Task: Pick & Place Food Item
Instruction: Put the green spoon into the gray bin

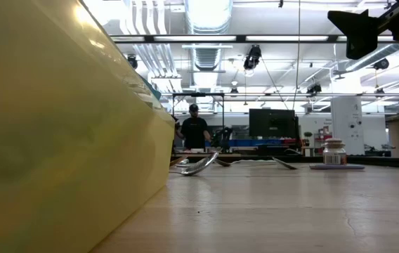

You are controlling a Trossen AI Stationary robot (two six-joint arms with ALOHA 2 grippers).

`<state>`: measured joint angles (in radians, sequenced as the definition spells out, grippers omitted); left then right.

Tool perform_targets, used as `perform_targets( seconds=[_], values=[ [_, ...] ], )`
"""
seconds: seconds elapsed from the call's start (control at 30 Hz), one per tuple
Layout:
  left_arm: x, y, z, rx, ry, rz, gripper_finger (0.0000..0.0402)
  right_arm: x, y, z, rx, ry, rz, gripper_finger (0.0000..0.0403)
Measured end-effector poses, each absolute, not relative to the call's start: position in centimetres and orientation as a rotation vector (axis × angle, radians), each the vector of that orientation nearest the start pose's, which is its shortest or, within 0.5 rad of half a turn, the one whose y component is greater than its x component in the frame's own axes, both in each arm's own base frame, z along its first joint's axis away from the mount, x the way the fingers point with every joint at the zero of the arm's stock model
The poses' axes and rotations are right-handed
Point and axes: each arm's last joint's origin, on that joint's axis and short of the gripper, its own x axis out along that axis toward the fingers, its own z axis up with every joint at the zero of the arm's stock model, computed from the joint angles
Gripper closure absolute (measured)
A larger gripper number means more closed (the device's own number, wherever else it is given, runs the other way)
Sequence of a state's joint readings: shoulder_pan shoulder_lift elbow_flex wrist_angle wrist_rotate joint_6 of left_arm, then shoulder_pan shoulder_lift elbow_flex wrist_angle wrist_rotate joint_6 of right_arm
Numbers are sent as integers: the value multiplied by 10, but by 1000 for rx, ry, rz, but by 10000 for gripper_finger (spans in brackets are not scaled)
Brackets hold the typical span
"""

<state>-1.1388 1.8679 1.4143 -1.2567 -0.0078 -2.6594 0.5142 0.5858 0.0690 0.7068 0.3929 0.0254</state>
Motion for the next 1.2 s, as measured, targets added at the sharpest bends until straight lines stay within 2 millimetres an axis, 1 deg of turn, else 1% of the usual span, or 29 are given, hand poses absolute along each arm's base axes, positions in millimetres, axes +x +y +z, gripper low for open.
perform_targets(
  seconds=[0.23,0.47,0.6,0.7,0.8,0.9,1.2],
  values=[
    [140,-299,207,-1042,1130,1220,107,123,57,198,108,-169,123,64],
    [144,-295,213,-1032,994,1115,107,123,57,198,109,-170,123,64],
    [148,-289,217,-956,925,1034,107,123,57,198,109,-170,123,64],
    [155,-282,222,-883,865,972,107,123,57,198,109,-170,123,64],
    [165,-271,230,-787,812,917,107,123,57,198,109,-170,123,64],
    [178,-256,239,-684,775,884,107,123,57,198,109,-170,123,64],
    [220,-199,262,-390,737,850,107,123,57,198,109,-170,123,64]
  ],
)
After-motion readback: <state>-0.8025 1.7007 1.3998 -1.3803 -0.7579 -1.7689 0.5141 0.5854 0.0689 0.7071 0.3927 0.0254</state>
